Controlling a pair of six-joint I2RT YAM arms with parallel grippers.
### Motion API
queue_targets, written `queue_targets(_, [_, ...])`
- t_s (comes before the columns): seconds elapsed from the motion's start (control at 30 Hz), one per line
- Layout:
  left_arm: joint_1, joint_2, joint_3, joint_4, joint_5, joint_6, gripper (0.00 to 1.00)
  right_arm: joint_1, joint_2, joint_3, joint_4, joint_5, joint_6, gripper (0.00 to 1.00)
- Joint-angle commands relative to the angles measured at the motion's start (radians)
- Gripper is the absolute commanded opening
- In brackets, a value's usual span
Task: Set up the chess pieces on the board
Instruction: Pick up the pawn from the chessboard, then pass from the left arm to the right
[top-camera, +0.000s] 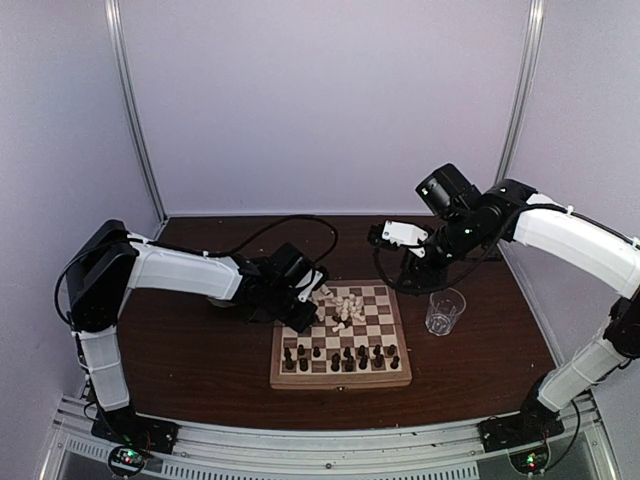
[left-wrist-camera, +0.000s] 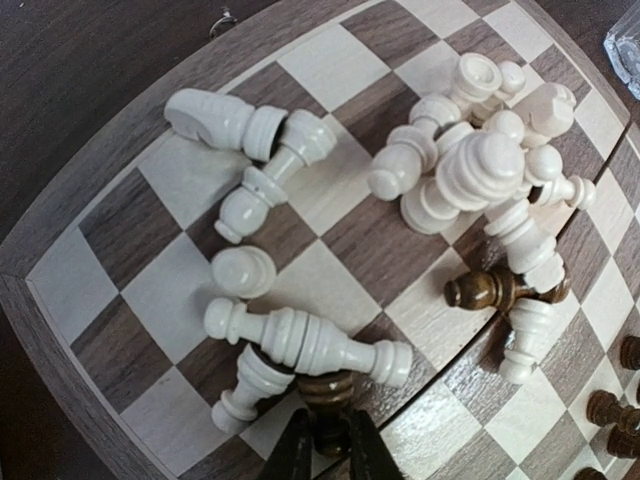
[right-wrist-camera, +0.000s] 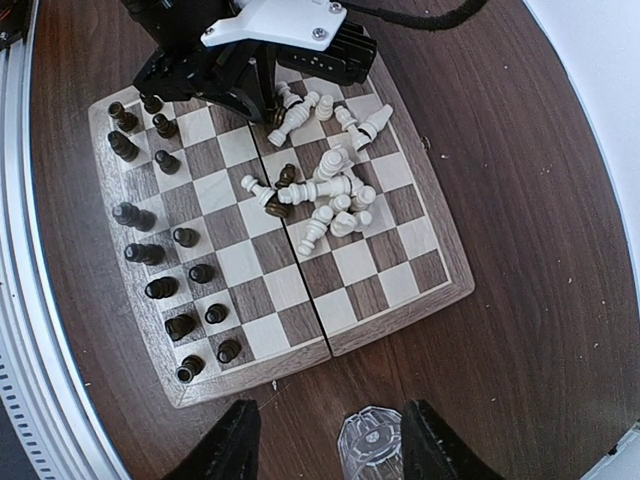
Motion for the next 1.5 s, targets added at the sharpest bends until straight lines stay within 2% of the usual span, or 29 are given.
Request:
queue_targets(0.0, [-0.005, 0.015, 0.019, -0.009, 0.016, 0.022, 0.13, -0.008, -0.017, -0.004, 0.016, 0.002, 0.004, 0.50])
queue_targets(0.17, [-0.005, -0.027, 0.022, -0.040, 0.067, 0.047, 0.06, -0.009, -0.014, 0.001, 0.015, -0.004, 0.004, 0.50])
queue_targets(0.33, [-0.003, -0.174, -0.001, -0.069, 0.065, 0.121, 0.05, -0.010, -0.016, -0.001, 0.014, -0.025, 0.007, 0.50])
queue_targets(0.5, [0.033, -0.219, -0.019, -0.036, 0.202, 0.109, 0.06, -0.016, 0.000, 0.008, 0.012, -0.048, 0.010, 0.50])
queue_targets(0.67, [0.051, -0.222, -0.026, -0.013, 0.269, 0.096, 0.06, -0.018, 0.012, 0.020, 0.002, -0.099, 0.016, 0.50])
queue_targets(0.8, [0.051, -0.259, -0.026, 0.027, 0.420, 0.106, 0.07, -0.021, 0.010, 0.015, 0.010, -0.215, -0.002, 0.51])
queue_targets(0.93, [0.053, -0.283, 0.009, 0.055, 0.582, 0.045, 0.07, -0.026, -0.031, -0.039, 0.049, -0.420, -0.146, 0.53])
queue_targets(1.07, [0.053, -0.286, 0.061, 0.055, 0.743, -0.027, 0.07, -0.021, 0.000, 0.047, -0.065, -0.527, -0.308, 0.57])
queue_targets(1.23, [0.053, -0.286, 0.119, 0.048, 0.867, -0.087, 0.07, 0.018, 0.049, 0.188, -0.138, -0.457, -0.404, 0.58])
queue_targets(1.47, [0.053, -0.280, 0.175, 0.010, 0.908, -0.120, 0.07, 0.096, 0.108, 0.264, -0.147, -0.348, -0.426, 0.54])
